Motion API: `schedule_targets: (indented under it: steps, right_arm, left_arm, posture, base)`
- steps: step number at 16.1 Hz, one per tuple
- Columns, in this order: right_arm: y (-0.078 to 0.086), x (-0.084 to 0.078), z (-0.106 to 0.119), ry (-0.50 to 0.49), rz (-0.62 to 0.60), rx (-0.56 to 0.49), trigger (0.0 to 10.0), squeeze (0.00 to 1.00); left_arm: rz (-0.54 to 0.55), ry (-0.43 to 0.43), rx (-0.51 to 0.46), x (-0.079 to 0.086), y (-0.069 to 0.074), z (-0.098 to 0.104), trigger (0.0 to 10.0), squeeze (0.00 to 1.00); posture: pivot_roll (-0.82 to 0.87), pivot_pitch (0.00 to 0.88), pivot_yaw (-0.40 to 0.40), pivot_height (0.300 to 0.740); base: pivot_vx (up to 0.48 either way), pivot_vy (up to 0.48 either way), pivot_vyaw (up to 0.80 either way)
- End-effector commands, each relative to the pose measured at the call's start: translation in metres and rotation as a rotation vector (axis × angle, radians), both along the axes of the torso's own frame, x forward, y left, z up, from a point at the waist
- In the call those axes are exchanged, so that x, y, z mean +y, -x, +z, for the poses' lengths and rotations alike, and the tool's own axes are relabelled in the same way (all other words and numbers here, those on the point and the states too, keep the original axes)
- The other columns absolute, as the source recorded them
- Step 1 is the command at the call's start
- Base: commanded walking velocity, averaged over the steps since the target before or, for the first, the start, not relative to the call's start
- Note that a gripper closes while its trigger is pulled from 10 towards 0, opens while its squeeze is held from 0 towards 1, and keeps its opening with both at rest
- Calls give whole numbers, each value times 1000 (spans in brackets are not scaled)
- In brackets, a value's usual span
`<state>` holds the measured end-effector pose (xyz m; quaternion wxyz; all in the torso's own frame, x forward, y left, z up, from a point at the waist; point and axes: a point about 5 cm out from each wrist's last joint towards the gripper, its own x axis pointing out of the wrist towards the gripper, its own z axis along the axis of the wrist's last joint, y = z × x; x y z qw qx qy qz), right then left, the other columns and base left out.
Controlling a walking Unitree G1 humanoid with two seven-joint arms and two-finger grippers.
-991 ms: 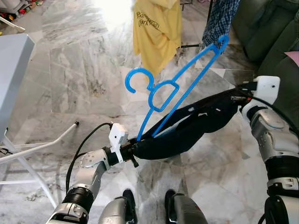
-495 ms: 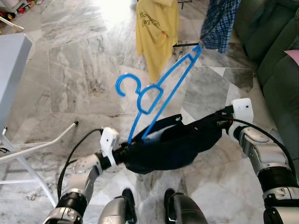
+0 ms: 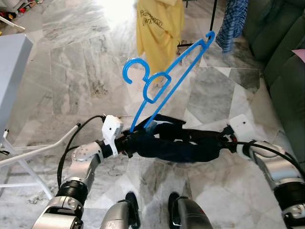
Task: Hang hanger
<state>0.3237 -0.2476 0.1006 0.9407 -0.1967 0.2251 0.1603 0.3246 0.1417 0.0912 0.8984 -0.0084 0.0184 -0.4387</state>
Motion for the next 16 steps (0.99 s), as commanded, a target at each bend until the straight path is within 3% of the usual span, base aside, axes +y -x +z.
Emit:
schedule_targets:
  steps: [1,2,3,4,5,9,11,12,14,15,16]
  right_arm:
    - [9,-7,-6,22,21,35,10000,1000]
    - [14,-11,-9,45,49,60,10000,1000]
    - [18,-16,-12,62,52,76,4588,1000]
    - [20,-19,-13,63,47,85,0,773]
    - [22,-24,-15,73,24,93,0,0]
    - [28,-45,-6,57,-65,58,0,0]
    - [31,-60,8,-34,-126,21,0,0]
    - [29,-70,21,-115,-185,-23,0,0]
    - [10,-72,68,-331,-275,-232,0,0]
    - [8,-71,74,-344,-277,-253,0,0]
    - [-5,-67,95,-388,-336,-358,0,0]
  left_arm:
    - [27,-15,-21,11,-3,5,0,0]
    - [28,-13,-39,12,-6,11,0,0]
    - [29,-17,-57,13,-9,16,0,0]
    - [28,-22,-72,14,-11,19,0,0]
    - [26,-27,-85,14,-12,22,0,0]
    - [48,-42,-109,20,-15,27,0,0]
    - [58,-51,-114,25,-16,28,0,0]
    - [65,-58,-121,26,-16,28,0,0]
    - [60,-35,-115,23,-13,25,0,0]
    - [59,-28,-112,22,-13,24,0,0]
    - [49,17,-104,14,-11,23,0,0]
  posture:
    - [-153,310,72,740]
    - [-148,311,80,740]
    - [-146,313,82,740]
    - [-145,313,81,740]
    - [-142,313,82,740]
    - [-139,315,84,740]
    - [-140,317,85,740]
    - [-143,317,86,740]
    - [-158,320,89,740]
    - [-159,319,90,740]
    - [-163,316,91,740]
  base:
    - [0,0,0]
    - [0,0,0]
    - [0,0,0]
    - [0,0,0]
    - [0,0,0]
    - [0,0,0]
    - [0,0,0]
    - [0,0,0]
    - [0,0,0]
    - [0,0,0]
    - [0,0,0]
